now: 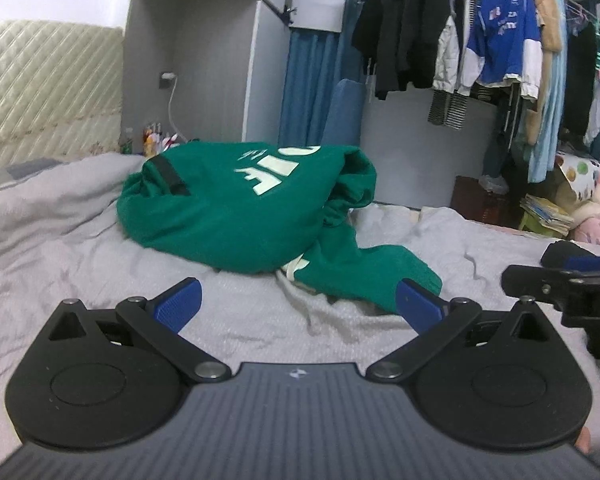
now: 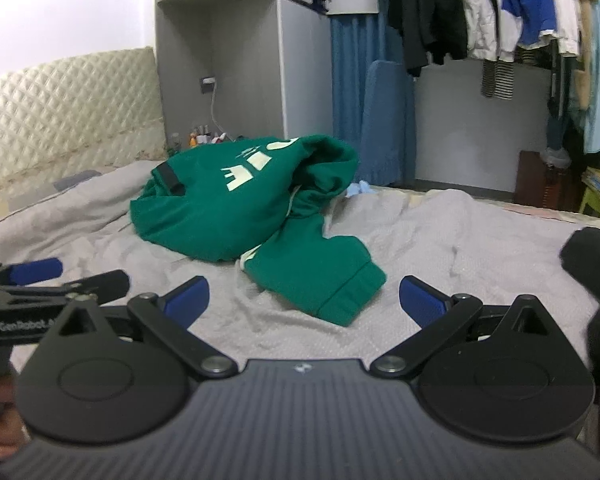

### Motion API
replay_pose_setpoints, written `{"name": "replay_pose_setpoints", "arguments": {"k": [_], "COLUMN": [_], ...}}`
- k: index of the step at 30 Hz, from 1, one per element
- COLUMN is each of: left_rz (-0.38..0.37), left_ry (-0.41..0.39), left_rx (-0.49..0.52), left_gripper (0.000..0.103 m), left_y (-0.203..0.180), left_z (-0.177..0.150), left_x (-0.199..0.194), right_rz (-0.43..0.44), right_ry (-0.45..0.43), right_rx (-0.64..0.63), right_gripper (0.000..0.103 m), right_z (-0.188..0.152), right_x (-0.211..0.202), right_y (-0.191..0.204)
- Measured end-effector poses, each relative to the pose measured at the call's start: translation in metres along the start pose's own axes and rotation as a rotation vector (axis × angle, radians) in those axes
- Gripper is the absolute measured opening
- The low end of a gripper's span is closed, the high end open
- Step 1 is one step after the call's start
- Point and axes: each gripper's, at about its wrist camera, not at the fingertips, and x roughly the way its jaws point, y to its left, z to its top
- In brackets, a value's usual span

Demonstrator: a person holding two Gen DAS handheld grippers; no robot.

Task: Fold large clothes
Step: 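Reach both grippers into the green hoodie and close on its fabric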

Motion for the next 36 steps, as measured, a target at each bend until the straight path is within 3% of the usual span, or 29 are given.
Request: {"name": "replay_pose_setpoints", "arguments": {"k": [5,10,19,22,26,29,36], "left_rz": [0.006,0.007,0.028,0.031,0.031,0.032,0.060], "left_ry": [0.004,0.055,0.040,0.033,0.024,0.029,0.031], "left_rx": [0.064,0.077,0.182,0.233,0.264,0.261,0.288], "left_gripper": [0.103,0.103,0.103,0.103,0.096,0.091,0.089], "left_y": [-0.008,-0.005,0.003,0.007,0.020,0.031,0.040], "left_z": [-0.003,-0.008,0.002,0.003,0.000,-0.004,-0.010], "left_x": [0.029,0.066,0.146,0.174,0.213,0.242,0.300], "right_rz": [0.069,0.053,0.053,0.089,0.078,0.056,0.007], "right_ry": [0.028,0.034,0.056,0.047,0.072,0.091,0.084], "right_rx": [0.080,0.083,0.095,0.071,0.061,0.076,0.167], "right_gripper": [0.103,0.103,0.103,0.095,0.074,0.068,0.068], "right_z": [0.012,0.028,0.050,0.058,0.062,0.064,0.066], "right_x": [0.019,0.052,0.126,0.151,0.195,0.233,0.313], "right_y": [-0.010,-0.010,-0.021,-0.024,-0.028,-0.032,-0.043]}}
